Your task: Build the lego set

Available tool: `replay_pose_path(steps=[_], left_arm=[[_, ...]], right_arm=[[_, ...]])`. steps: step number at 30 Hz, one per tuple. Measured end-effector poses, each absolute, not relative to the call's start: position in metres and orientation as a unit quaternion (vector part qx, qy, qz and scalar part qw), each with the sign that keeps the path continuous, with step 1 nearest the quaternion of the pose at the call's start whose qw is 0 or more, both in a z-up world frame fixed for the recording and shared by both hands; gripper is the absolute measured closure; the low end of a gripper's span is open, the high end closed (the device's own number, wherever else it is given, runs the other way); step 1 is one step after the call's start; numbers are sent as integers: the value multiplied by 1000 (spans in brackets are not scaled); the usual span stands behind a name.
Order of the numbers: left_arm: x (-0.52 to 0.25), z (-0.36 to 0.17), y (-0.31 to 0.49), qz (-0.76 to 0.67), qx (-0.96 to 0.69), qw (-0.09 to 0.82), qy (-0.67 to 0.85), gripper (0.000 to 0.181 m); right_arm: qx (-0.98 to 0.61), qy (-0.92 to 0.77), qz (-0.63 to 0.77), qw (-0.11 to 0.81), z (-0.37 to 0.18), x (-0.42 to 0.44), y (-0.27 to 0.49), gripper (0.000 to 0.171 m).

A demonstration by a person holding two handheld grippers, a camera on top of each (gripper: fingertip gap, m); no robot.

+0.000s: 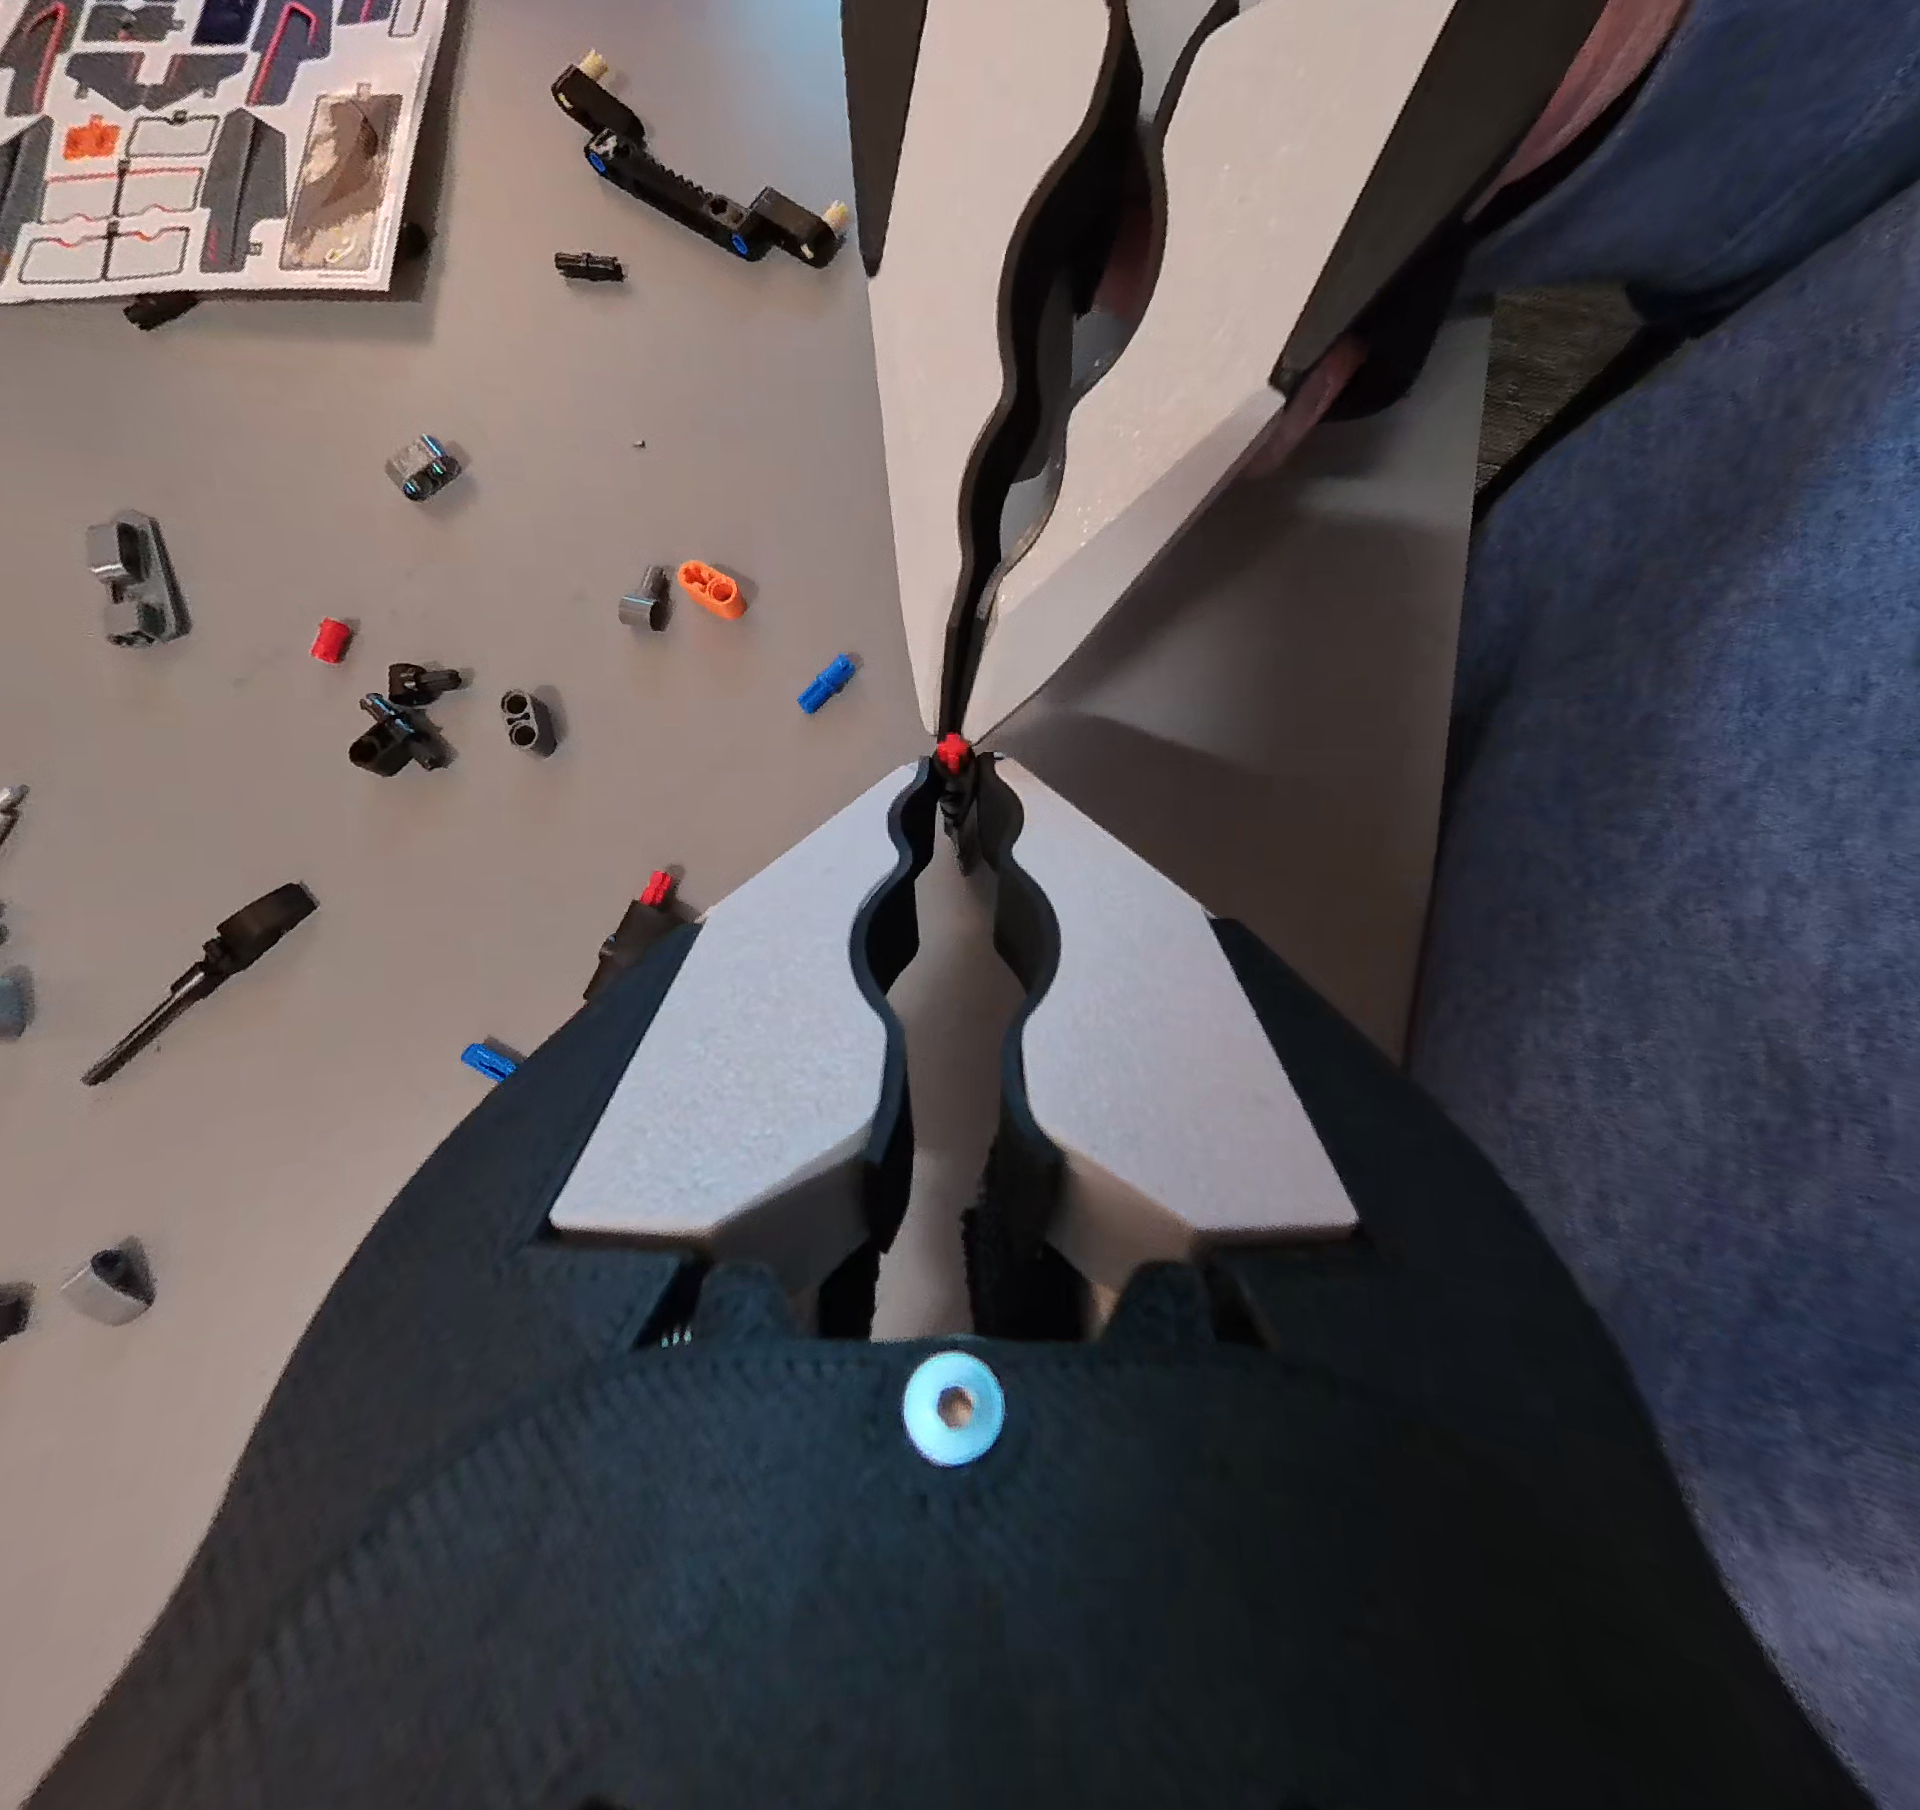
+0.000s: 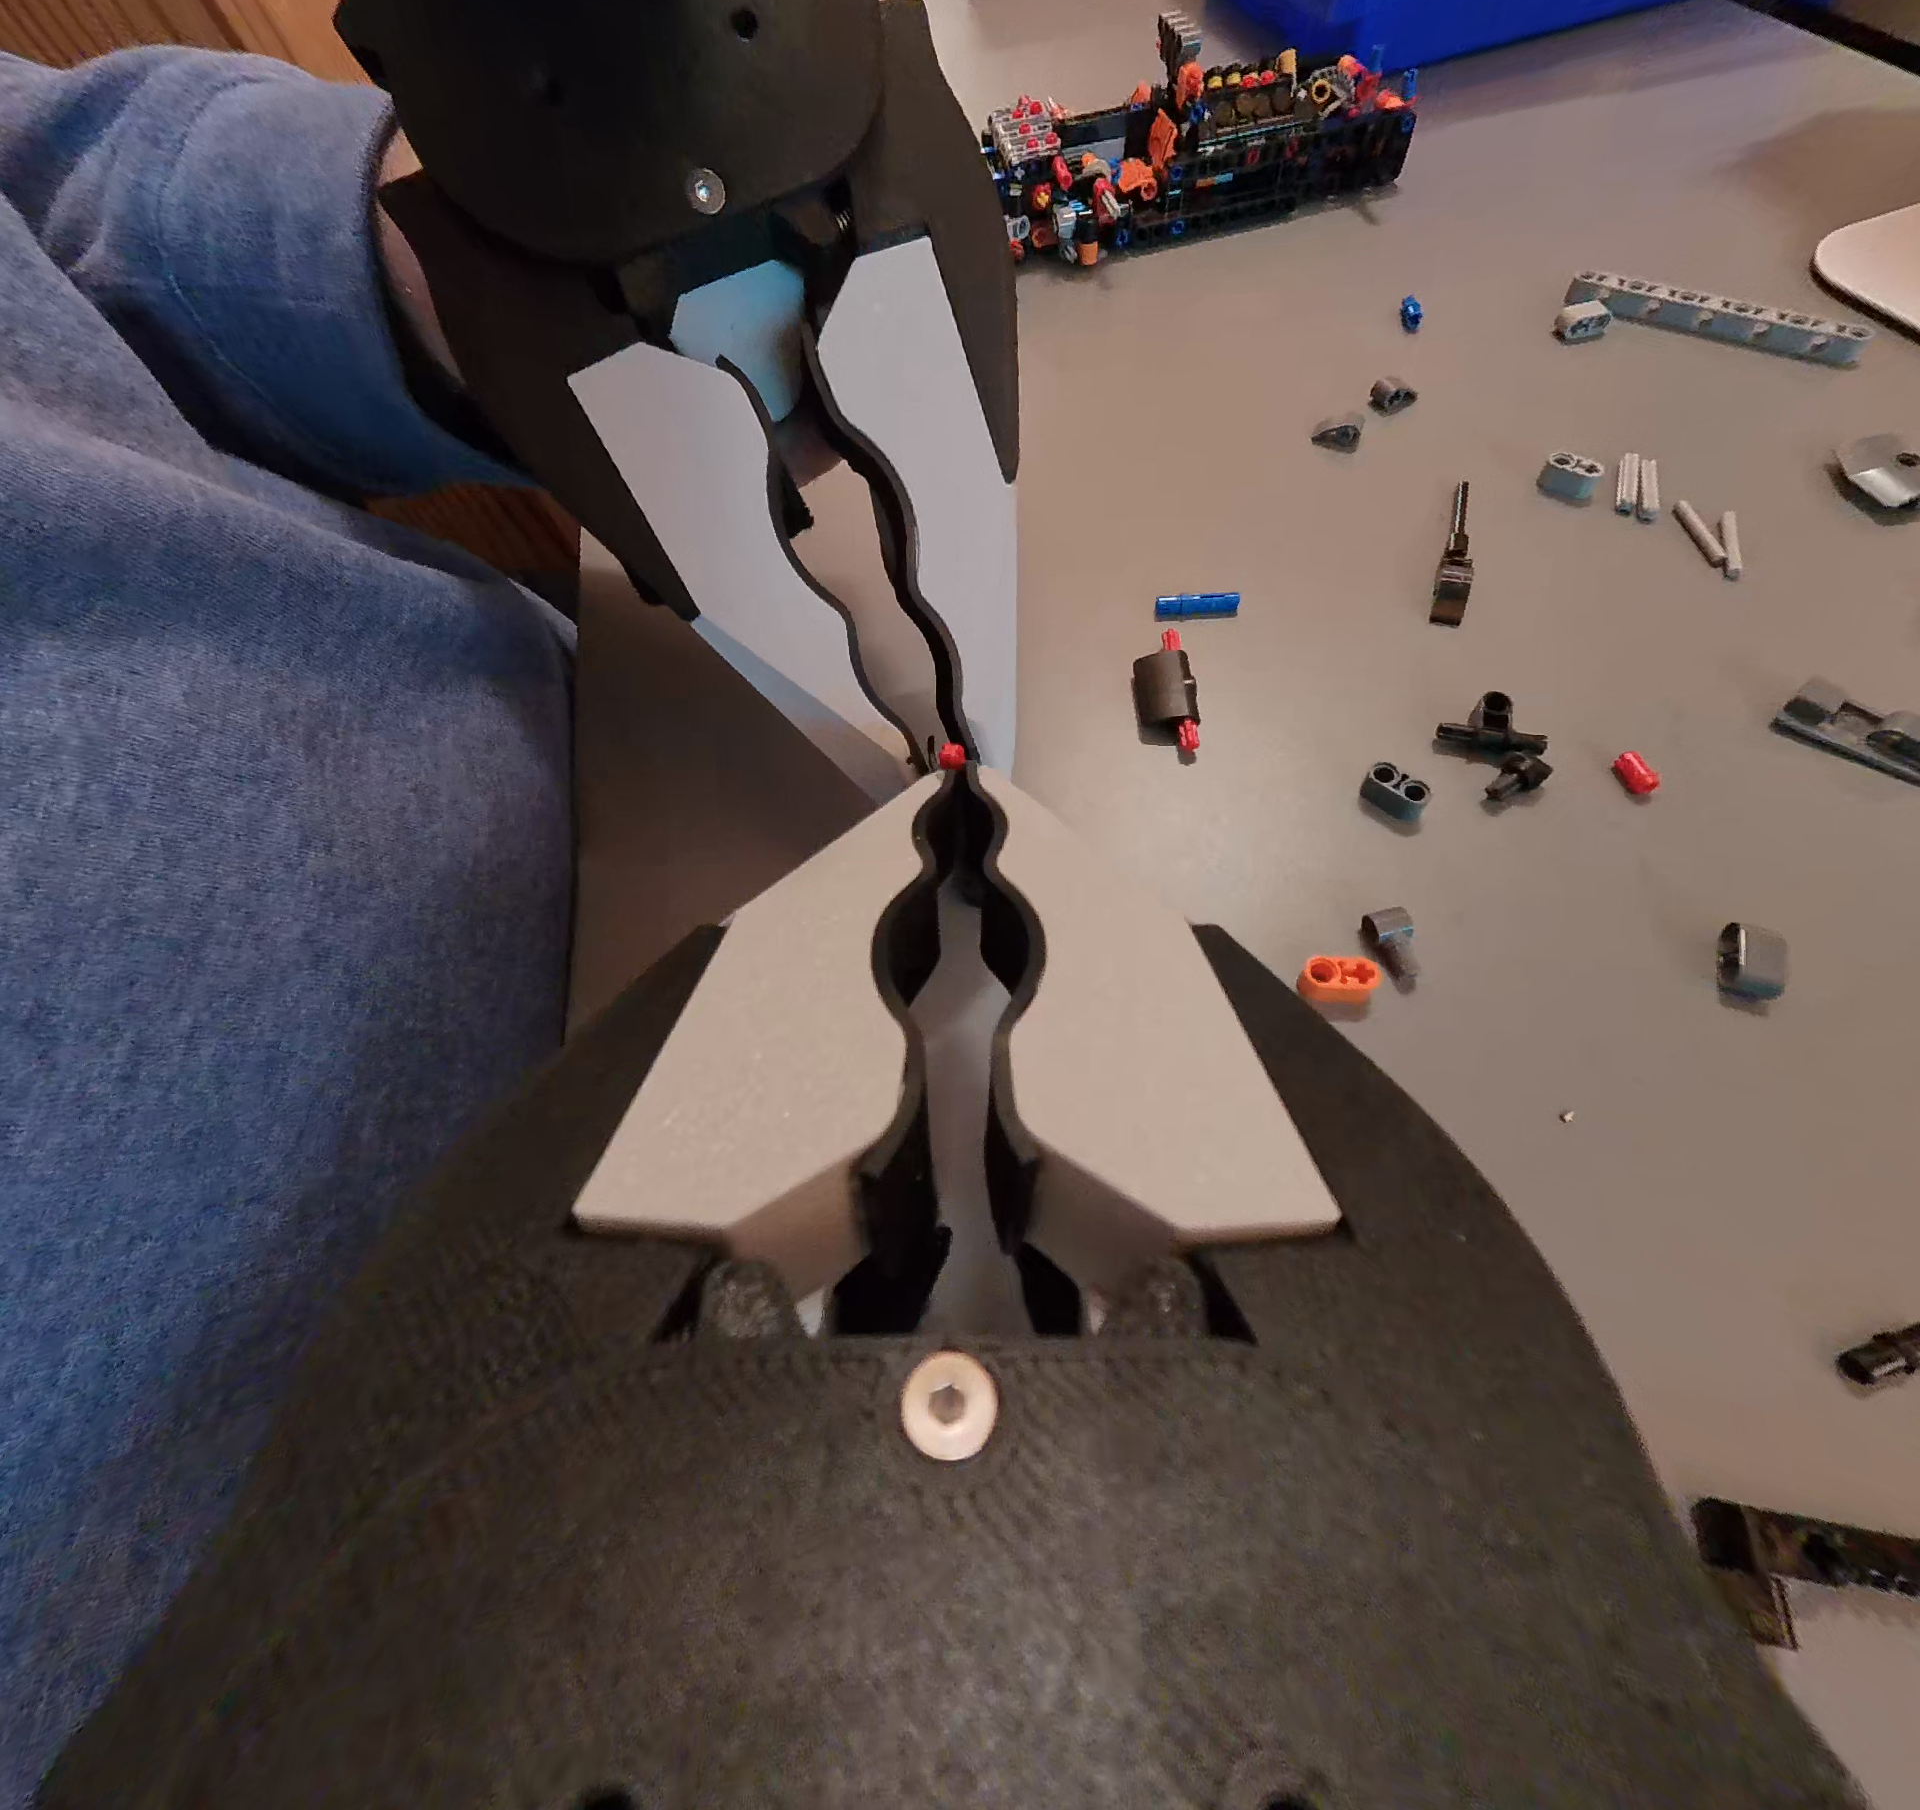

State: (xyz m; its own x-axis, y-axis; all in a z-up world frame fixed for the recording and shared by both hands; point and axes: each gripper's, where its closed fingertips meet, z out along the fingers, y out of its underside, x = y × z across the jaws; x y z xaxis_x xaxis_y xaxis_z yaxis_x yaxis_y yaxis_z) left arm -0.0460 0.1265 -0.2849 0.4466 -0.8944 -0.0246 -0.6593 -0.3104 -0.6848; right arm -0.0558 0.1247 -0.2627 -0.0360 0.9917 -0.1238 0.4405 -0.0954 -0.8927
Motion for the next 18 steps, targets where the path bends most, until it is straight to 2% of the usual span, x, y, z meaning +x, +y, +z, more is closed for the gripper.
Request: replay_pose_path(steps=[18], left_arm=[[-46,-287,125,-171,-787,325,496,175]], right_arm=[[-601,-589,419,341,-266,-56,122,171]])
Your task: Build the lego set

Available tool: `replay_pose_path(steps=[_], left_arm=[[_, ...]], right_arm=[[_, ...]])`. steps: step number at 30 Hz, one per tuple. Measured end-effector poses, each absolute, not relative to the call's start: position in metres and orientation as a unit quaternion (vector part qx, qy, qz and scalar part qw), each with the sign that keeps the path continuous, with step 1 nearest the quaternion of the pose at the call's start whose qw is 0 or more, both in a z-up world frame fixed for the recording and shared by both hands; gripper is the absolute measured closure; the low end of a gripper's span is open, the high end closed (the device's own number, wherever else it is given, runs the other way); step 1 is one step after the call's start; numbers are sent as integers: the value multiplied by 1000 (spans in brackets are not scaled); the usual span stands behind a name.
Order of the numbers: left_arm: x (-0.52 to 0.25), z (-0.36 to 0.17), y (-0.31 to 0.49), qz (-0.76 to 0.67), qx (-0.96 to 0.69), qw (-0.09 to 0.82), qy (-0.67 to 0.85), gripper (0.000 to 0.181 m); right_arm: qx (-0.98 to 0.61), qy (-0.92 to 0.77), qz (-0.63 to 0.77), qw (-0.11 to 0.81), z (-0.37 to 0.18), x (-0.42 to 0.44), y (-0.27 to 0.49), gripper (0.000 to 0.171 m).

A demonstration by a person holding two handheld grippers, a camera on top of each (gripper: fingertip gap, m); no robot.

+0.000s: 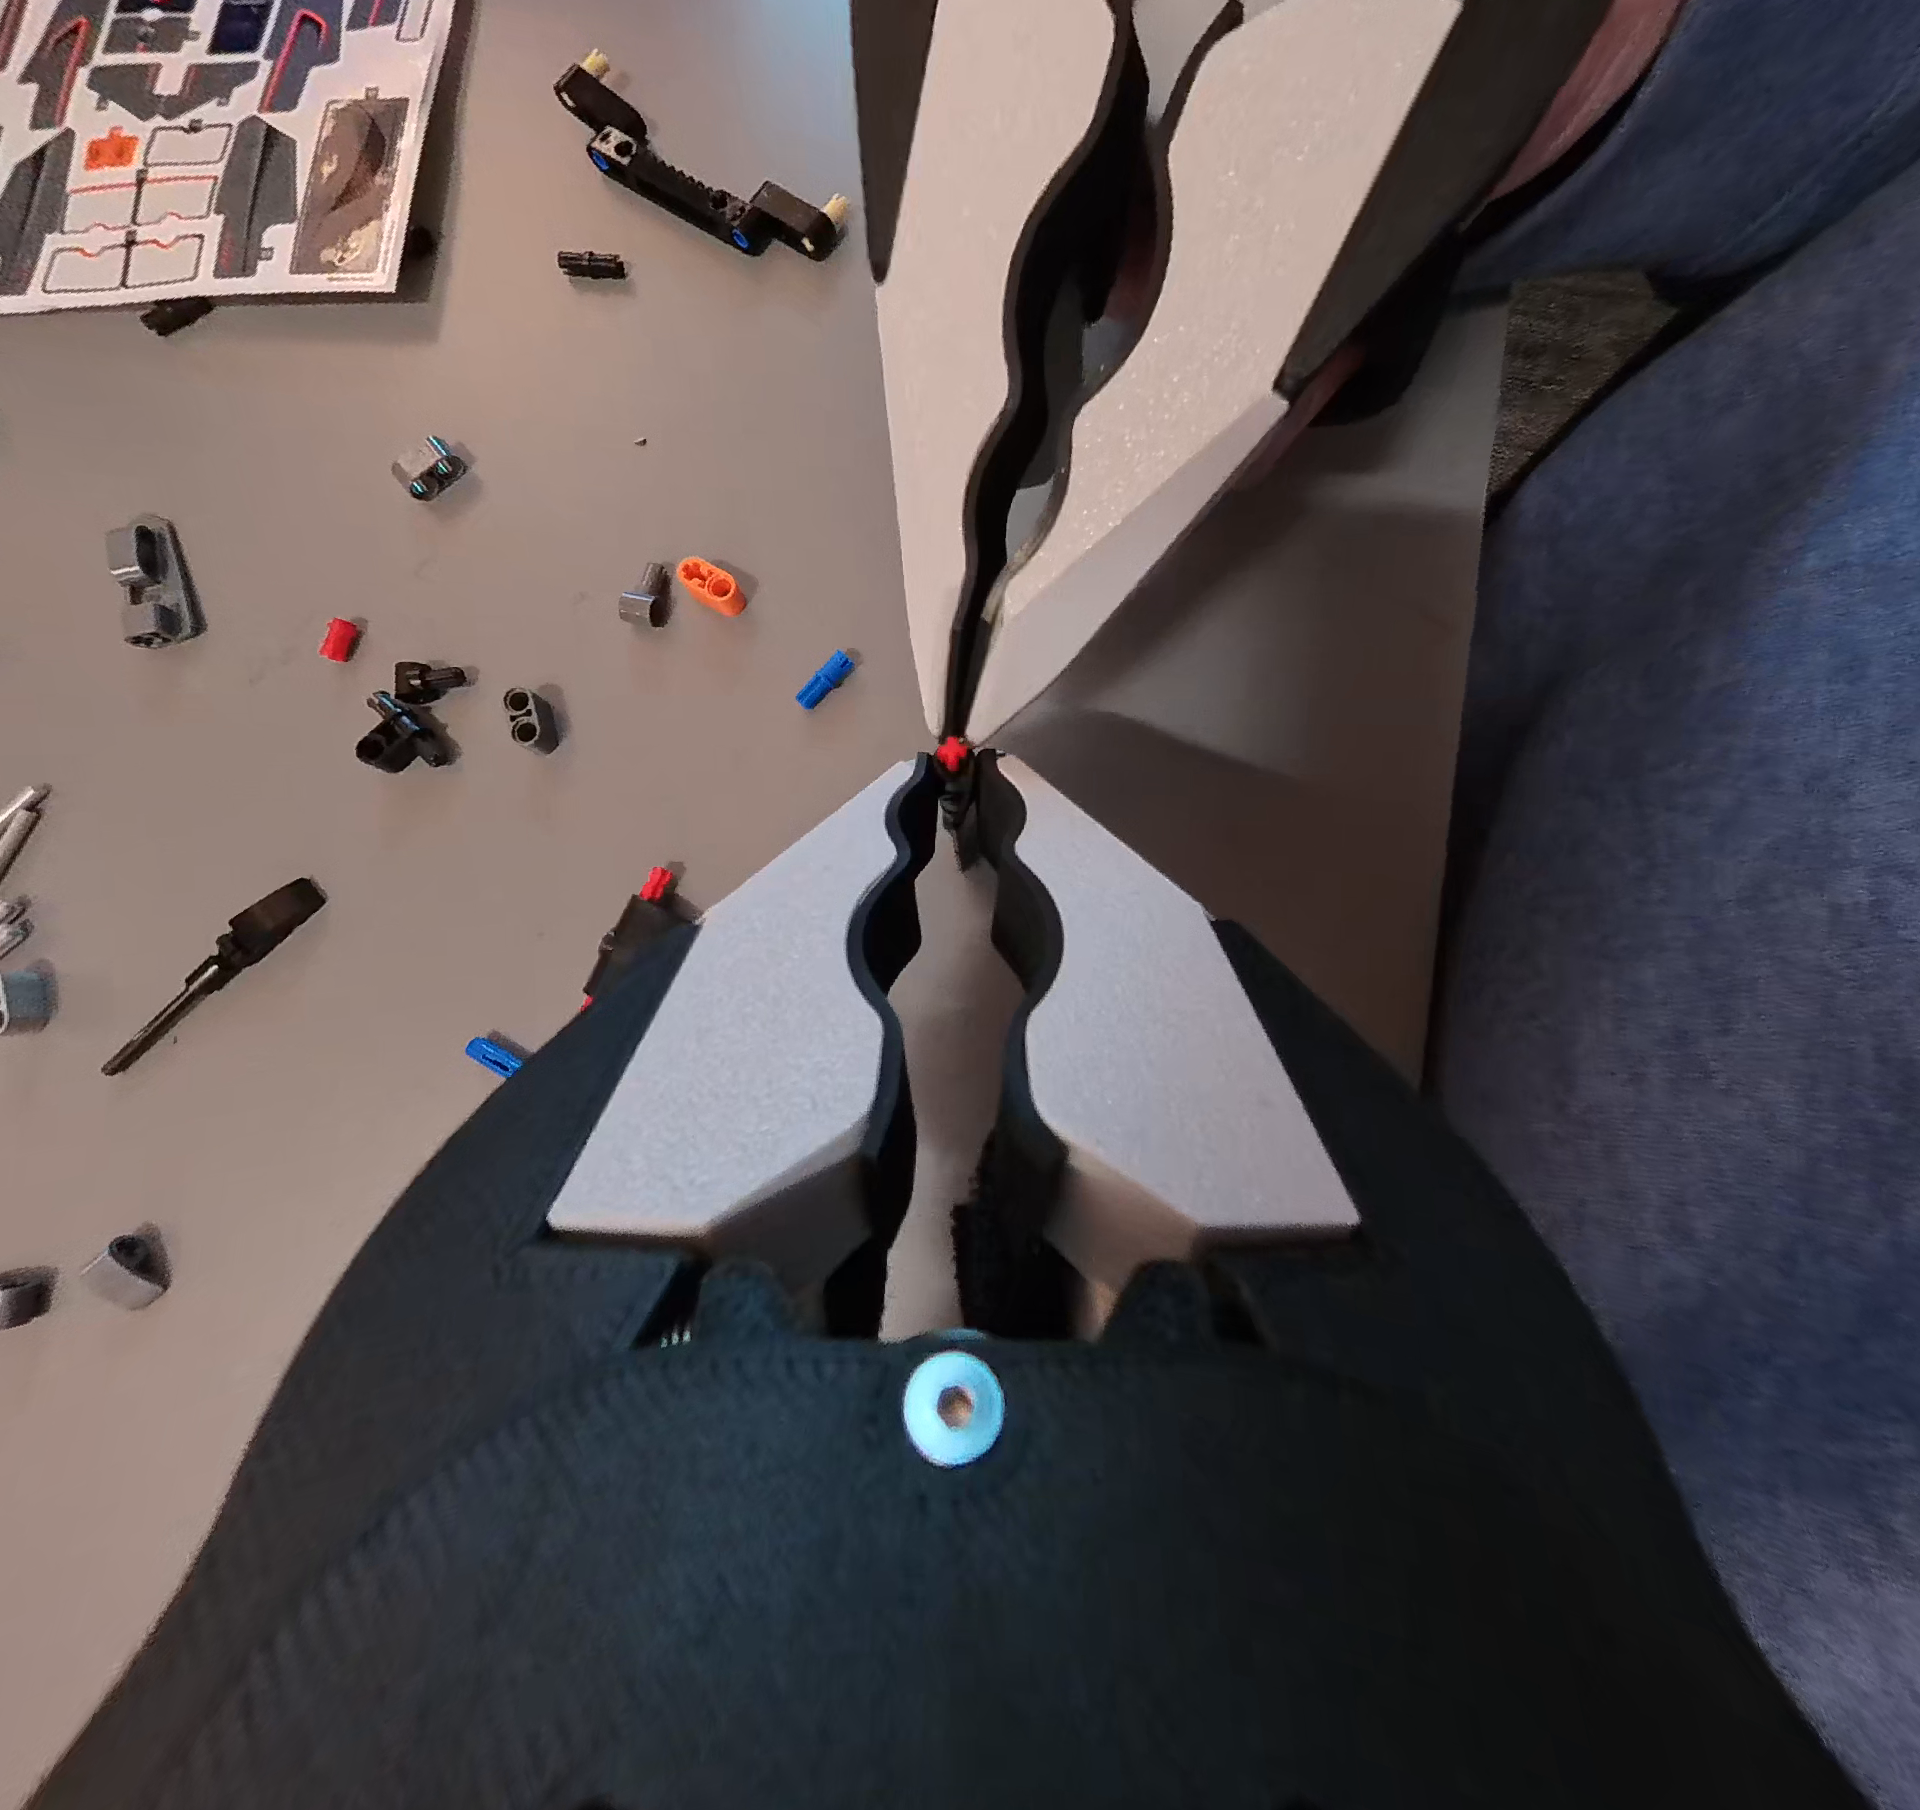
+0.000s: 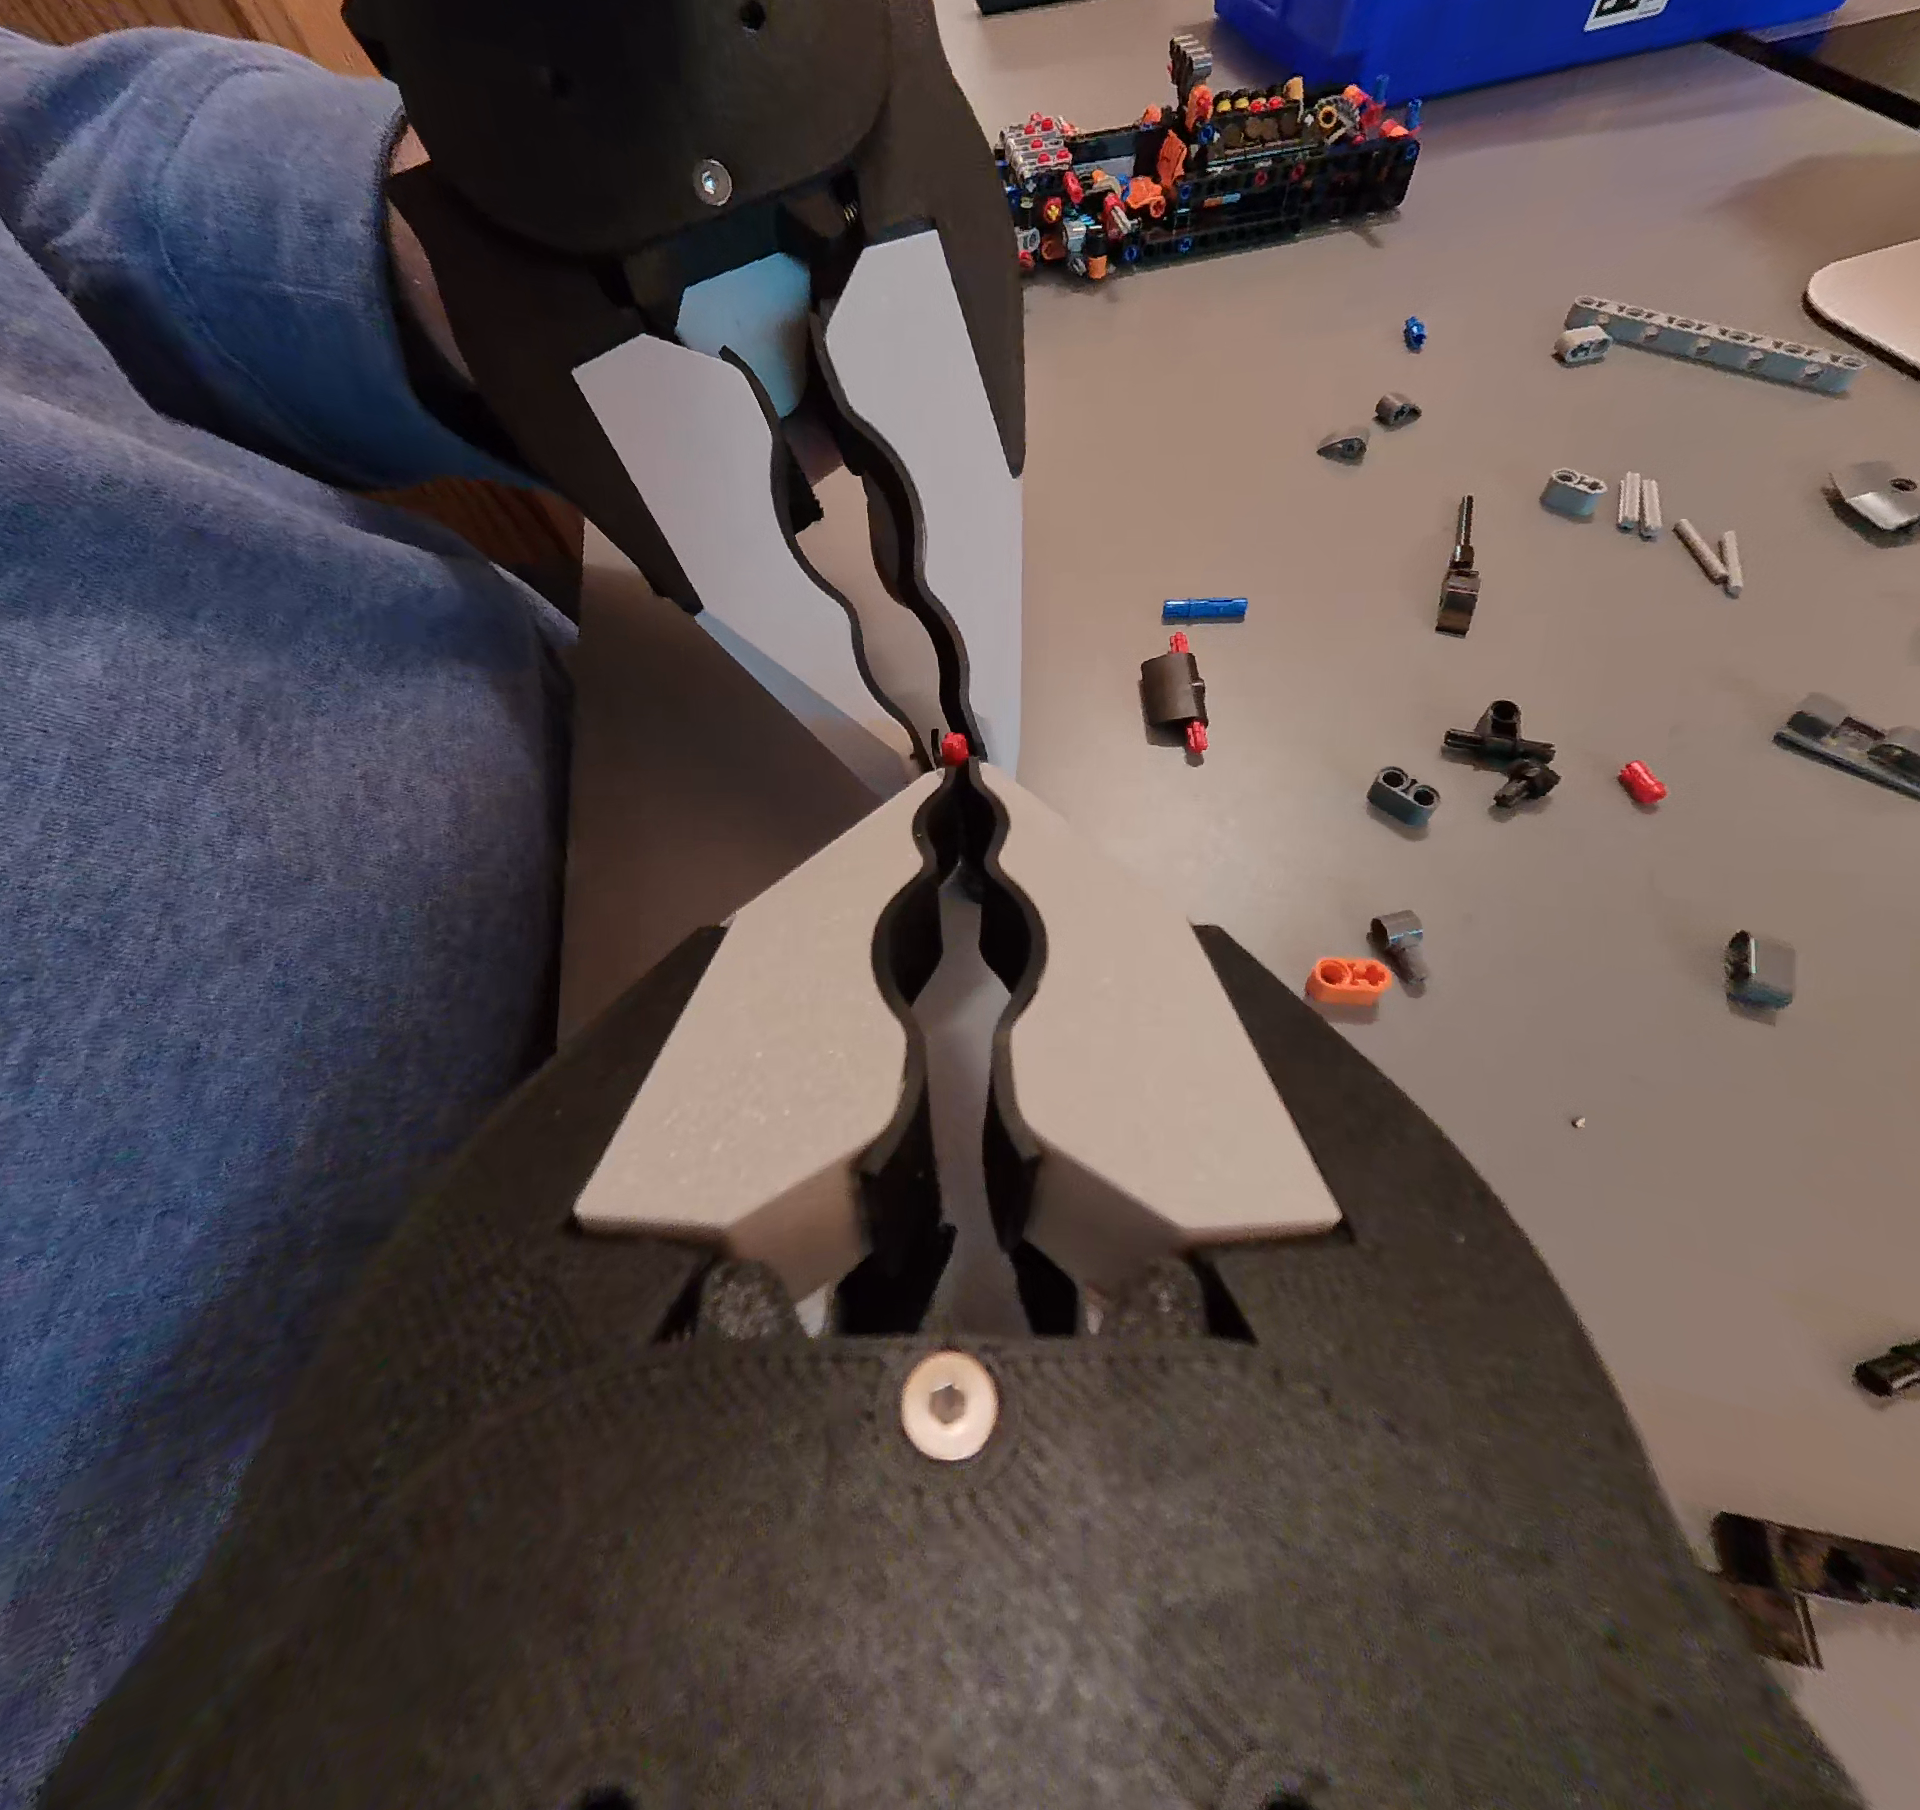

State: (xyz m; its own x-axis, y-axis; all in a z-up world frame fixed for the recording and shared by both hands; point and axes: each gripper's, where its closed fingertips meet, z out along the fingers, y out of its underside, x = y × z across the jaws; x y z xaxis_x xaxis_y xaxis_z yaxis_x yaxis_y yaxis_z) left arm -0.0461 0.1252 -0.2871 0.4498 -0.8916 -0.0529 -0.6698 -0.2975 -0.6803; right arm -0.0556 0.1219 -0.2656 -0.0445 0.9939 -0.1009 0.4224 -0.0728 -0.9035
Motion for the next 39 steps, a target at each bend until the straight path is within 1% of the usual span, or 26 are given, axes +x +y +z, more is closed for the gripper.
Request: replay_pose_path(steps=[13,18,19,21,25,29,32,34,36,39], left_arm=[[-46,-293,126,-162,-781,321,511,175],[-47,-290,130,-175,-784,327,498,176],[-48,-286,131,-194,-788,330,483,176],[-48,-268,136,-281,-792,340,422,176],[-53,-232,148,-422,-767,368,314,176],[-49,-215,150,-492,-736,371,279,176],[-44,-211,147,-518,-721,367,279,176],[-44,-207,148,-524,-717,370,273,175],[-48,-203,152,-526,-712,385,260,166],[-54,-202,153,-542,-709,384,236,159]], right_arm=[[-612,-587,413,331,-271,-55,123,171],[-621,-564,421,345,-260,-56,132,171],[-619,-554,427,357,-251,-53,137,168],[-618,-535,445,366,-237,-47,143,158],[-629,-542,450,330,-244,-46,140,153],[-627,-529,476,316,-240,-54,135,149],[-620,-519,499,311,-235,-56,135,163],[-620,-498,527,300,-229,-54,136,165],[-616,-473,556,297,-221,-53,138,167],[-614,-436,593,285,-215,-52,140,167]])
